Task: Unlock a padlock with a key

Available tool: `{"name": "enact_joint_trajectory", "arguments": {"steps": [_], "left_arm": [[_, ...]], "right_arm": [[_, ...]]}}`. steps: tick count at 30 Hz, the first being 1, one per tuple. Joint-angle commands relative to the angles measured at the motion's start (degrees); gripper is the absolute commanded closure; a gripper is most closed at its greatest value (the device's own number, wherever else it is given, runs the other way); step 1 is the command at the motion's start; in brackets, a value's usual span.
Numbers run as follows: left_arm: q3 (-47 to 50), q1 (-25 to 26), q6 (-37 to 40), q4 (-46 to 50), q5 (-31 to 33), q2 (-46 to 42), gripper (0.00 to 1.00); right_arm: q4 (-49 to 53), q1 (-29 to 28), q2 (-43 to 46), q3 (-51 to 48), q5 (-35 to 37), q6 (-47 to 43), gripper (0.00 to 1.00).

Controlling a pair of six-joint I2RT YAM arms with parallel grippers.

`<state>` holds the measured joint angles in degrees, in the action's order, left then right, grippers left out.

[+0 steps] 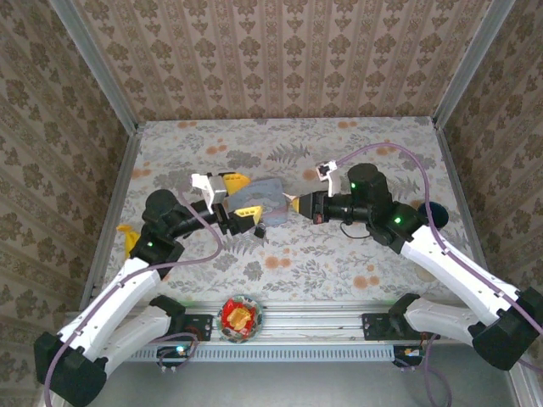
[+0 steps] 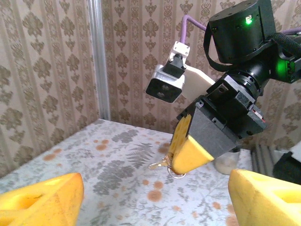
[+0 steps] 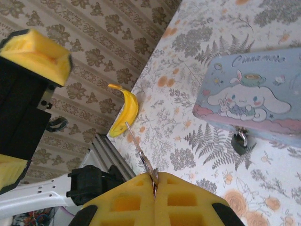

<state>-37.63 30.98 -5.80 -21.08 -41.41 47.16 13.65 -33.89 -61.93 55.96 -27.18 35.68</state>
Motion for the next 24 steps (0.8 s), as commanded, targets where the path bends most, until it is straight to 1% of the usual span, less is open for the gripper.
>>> {"name": "enact_joint_trajectory", "arguments": {"steps": [1,3,9,11,13,17,22,24], "left_arm": [[0.3,-0.2,5.4,-0.7,1.9,-1.5,0.18],[-0.1,-0.2,4.8,0.2,2.6,-1.3,0.18],[-2.5,-0.1,1.7,4.2,1.8,0.3,0.18],[-3.4,-0.1,-0.9,5.5,3.1,1.0,0.21],[-4.6,-0.2,-3.5,7.4,3.4,2.5,0.26],[-6.8,-0.2,-9.6,9.4,0.1,5.9,0.31],[-9.3,0.0,-17.3,8.0,-7.1,11.0,0.42],[-10.1,0.1,-19.3,7.2,-9.7,12.5,0.46]], "right_arm": [[2.6,0.7,0.7,0.7,-4.0,2.2,1.0],[2.3,0.7,1.1,0.2,-4.3,1.5,1.0],[0.7,0.6,1.6,-1.3,-4.5,1.6,1.0],[0.7,0.6,1.4,-1.3,-4.9,1.7,1.0],[1.0,0.6,1.3,-1.2,-5.0,1.7,1.0],[-0.1,0.6,1.1,-1.6,-6.1,1.8,1.0],[-2.1,0.6,0.7,-1.9,-7.0,1.9,1.0],[-3.2,0.6,0.6,-2.2,-7.3,2.0,1.0]]}}
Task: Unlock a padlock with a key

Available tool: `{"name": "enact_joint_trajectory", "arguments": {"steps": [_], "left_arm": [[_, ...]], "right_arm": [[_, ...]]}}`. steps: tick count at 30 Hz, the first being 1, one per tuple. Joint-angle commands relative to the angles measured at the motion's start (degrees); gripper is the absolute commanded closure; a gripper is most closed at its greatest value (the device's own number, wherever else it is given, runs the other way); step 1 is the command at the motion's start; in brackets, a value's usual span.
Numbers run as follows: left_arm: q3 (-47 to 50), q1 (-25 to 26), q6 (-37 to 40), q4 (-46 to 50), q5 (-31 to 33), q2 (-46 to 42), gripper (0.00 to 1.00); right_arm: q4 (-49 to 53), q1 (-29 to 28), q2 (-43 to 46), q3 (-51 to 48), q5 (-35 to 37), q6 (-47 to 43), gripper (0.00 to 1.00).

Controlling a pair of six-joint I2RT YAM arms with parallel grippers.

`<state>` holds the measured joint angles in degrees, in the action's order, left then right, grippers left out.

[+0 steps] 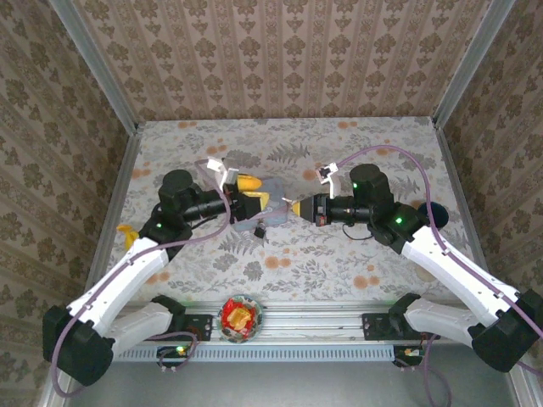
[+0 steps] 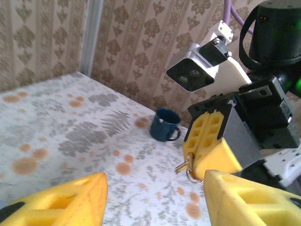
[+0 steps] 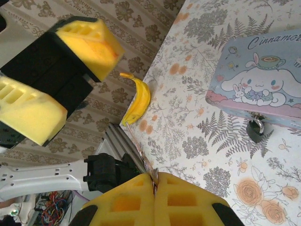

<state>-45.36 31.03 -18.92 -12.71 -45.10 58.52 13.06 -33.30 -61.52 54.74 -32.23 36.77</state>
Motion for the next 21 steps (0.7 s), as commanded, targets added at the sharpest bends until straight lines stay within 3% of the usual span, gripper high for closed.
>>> {"name": "enact_joint_trajectory", "arguments": {"steps": [1,11,18,21], "left_arm": [[-2.6,0.2,-7.0,-1.7,-6.9,1.9,0.48],[-3.2,2.0,-12.0,-7.0,-10.8,6.6,0.67],[-3.3,3.2,-14.0,-10.8,-12.3,8.8,0.7],[-3.4,3.3,-14.1,-11.0,-12.2,9.1,0.77]], "right_arm": [[-3.1,0.0,0.2,-1.0,-2.5,1.1,1.0],[-5.4,-0.7,-0.6,-1.0,-4.0,1.5,1.0],[-6.5,-1.0,-0.6,-1.3,-4.2,1.5,1.0],[-6.8,-1.0,-0.7,-1.4,-4.3,1.6,1.0]]}}
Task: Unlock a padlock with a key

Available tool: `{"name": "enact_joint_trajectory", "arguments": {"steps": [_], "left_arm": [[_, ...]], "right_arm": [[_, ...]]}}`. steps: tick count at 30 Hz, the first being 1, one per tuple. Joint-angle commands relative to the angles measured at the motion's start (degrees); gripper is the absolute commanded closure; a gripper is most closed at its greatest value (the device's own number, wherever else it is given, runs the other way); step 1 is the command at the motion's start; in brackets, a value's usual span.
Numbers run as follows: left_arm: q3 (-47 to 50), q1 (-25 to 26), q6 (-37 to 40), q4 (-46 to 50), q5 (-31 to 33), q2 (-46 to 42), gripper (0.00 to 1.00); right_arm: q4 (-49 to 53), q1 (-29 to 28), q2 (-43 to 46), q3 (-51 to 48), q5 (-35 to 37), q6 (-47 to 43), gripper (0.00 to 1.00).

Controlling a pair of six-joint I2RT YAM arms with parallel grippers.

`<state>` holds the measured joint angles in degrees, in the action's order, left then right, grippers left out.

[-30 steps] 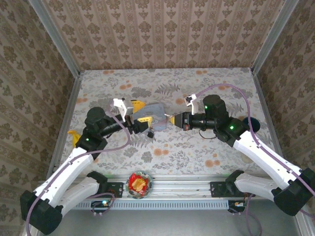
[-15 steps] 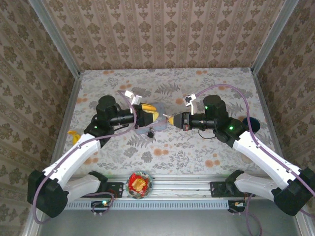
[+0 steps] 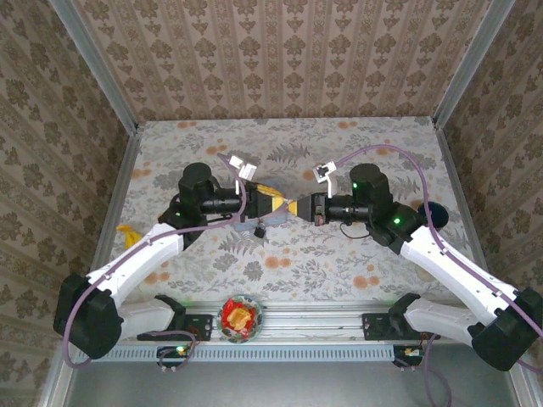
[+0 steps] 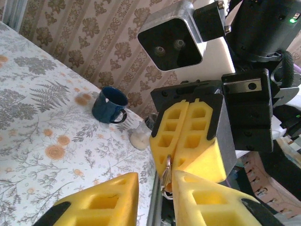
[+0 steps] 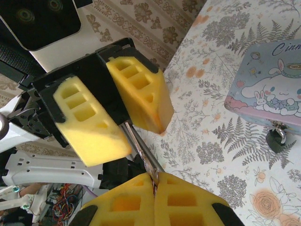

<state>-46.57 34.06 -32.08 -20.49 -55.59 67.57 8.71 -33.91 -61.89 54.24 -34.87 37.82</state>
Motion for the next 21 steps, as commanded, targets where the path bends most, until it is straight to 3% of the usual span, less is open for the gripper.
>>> {"name": "enact_joint_trajectory", "arguments": {"steps": [1,12,15,18,21], "left_arm": [[-2.2,0.3,-1.1,-3.5,-1.7,0.2,0.79],[-1.4,0.5,-2.7,-6.2,-1.4,1.1,1.0],[-1.4,0.4,-2.9,-6.2,-1.6,1.0,1.0],[-1.3,0.4,-3.5,-6.3,-1.7,0.9,1.0],[-1.0,0.2,-4.9,-7.7,-2.3,0.9,1.0]], "right_arm": [[-2.5,-0.4,-0.4,-0.9,-1.8,0.6,1.0],[-4.4,-0.5,-0.6,-1.6,-2.3,0.5,1.0],[-4.5,-0.5,-0.2,-1.9,-1.5,0.5,1.0],[-6.1,-0.5,0.0,-2.5,-2.0,0.5,0.88],[-7.2,-0.4,0.3,-2.9,-1.9,0.5,0.81]]}}
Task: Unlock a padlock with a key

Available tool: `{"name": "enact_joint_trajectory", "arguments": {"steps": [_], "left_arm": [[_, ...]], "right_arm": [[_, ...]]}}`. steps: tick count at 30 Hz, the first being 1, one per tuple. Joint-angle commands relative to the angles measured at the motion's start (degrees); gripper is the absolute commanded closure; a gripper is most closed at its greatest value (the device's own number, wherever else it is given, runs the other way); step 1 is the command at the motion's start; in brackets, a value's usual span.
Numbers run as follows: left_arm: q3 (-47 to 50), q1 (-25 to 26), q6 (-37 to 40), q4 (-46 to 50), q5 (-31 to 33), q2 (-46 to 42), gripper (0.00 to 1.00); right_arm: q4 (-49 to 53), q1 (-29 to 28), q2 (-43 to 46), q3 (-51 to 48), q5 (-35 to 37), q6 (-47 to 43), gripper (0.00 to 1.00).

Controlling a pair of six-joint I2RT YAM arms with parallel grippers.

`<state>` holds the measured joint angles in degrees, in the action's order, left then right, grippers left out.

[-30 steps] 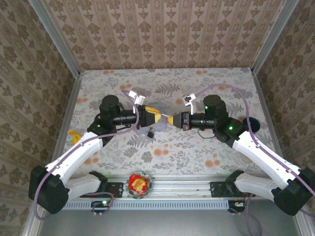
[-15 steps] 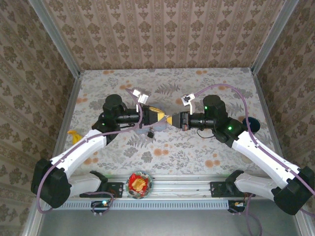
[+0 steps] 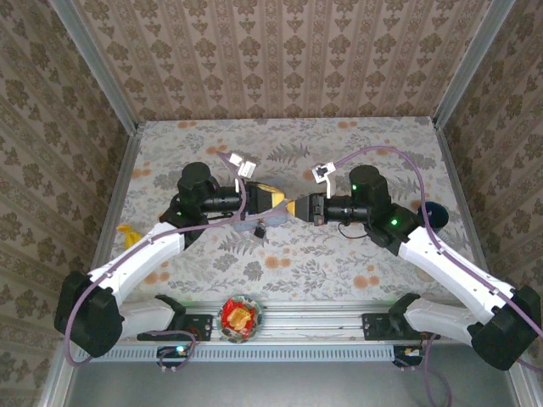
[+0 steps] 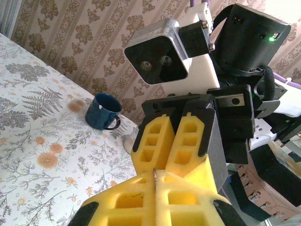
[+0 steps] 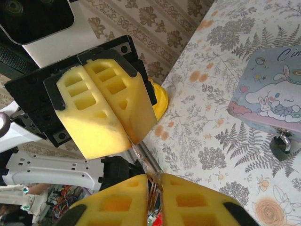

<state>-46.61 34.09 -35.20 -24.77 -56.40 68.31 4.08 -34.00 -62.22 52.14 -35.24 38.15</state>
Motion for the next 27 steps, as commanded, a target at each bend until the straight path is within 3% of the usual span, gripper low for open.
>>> {"name": "enact_joint_trajectory", "arguments": {"steps": [1,11,27], "left_arm": [[-0.9,0.1,-2.2,-4.0,-1.7,0.2,1.0],[-0.1,0.1,-3.8,-5.8,-2.4,-0.2,1.0],[0.8,-0.1,-6.2,-9.7,-3.6,0.6,1.0]], "right_arm": [[-3.6,-0.3,0.8,-1.3,-1.6,0.2,0.81],[-9.4,-0.2,3.6,-3.9,-0.3,-0.1,0.83],[-16.5,-0.2,4.1,-5.6,0.9,1.5,0.78]]}}
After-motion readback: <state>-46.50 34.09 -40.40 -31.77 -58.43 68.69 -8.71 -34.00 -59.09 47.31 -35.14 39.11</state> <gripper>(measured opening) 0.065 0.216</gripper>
